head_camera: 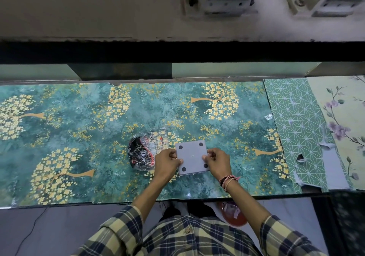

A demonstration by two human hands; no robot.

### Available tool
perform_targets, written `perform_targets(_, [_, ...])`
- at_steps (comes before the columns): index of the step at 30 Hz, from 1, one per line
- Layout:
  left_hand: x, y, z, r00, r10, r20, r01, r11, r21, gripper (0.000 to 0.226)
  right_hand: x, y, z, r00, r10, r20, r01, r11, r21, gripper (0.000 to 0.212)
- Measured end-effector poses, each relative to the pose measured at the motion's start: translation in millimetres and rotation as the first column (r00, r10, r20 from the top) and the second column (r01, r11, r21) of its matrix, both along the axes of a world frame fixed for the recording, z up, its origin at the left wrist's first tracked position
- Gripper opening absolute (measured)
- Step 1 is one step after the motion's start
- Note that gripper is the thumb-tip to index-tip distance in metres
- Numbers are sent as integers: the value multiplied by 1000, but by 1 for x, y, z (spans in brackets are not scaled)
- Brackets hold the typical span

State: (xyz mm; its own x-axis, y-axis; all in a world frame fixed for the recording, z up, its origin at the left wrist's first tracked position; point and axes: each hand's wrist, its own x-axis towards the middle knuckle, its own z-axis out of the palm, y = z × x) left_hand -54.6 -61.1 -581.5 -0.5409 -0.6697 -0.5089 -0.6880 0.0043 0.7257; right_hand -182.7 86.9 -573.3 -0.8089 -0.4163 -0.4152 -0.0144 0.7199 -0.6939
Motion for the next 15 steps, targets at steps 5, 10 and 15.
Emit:
perform_targets(5, [-3,4,-4,999,36,16,-35,999,-30,28,-1,-2,-6,1000,-10,-14,11,998,58,13])
perform_targets(10, [-17,1,-2,995,20,102,-17,999,-30,20,-11,-5,-13,998,21,56,-31,982,187,29])
perform_targets(15, [-28,-18,-6,974,-64,216,34,990,137,12,-13,-11,-6,990,118,78,-134,956,261,34])
